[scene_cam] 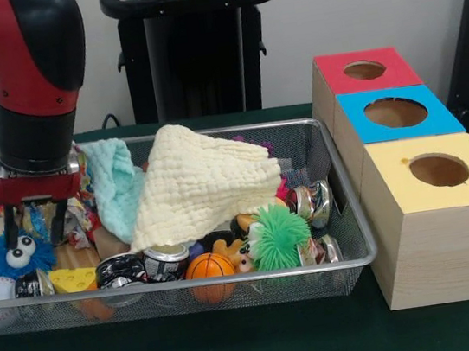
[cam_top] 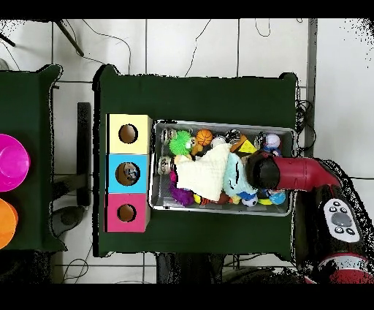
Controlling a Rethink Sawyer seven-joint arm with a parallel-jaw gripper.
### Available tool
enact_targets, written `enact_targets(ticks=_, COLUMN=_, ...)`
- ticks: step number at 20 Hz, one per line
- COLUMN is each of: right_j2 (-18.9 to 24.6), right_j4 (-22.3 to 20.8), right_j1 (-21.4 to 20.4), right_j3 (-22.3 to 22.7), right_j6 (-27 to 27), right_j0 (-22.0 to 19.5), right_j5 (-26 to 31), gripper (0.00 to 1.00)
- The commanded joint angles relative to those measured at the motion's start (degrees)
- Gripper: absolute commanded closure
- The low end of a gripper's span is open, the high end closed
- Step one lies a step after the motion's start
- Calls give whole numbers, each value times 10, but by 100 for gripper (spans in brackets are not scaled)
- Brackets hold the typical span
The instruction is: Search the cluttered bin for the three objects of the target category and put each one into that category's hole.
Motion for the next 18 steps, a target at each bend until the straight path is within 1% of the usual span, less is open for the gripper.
enact_targets(ticks=1, right_j2=47, right_j4=2, right_j1=-6, right_j3=96, right_j6=-60, right_j0=-22, right_j5=96, gripper=0)
enact_targets(ticks=4, right_j2=52, right_j4=1, right_j1=-3, right_j3=100, right_j6=-47, right_j0=-23, right_j5=81, gripper=0)
enact_targets(ticks=7, right_j2=58, right_j4=8, right_j1=-6, right_j3=113, right_j6=-38, right_j0=-27, right_j5=80, gripper=0)
enact_targets(ticks=10, right_j2=63, right_j4=11, right_j1=-6, right_j3=123, right_j6=-17, right_j0=-30, right_j5=57, gripper=0)
enact_targets(ticks=13, right_j2=68, right_j4=21, right_j1=-2, right_j3=134, right_j6=2, right_j0=-30, right_j5=46, gripper=0)
enact_targets(ticks=16, right_j2=72, right_j4=29, right_j1=-6, right_j3=145, right_j6=6, right_j0=-34, right_j5=40, gripper=0)
enact_targets(ticks=18, right_j2=75, right_j4=33, right_j1=-6, right_j3=153, right_j6=18, right_j0=-36, right_j5=26, gripper=0)
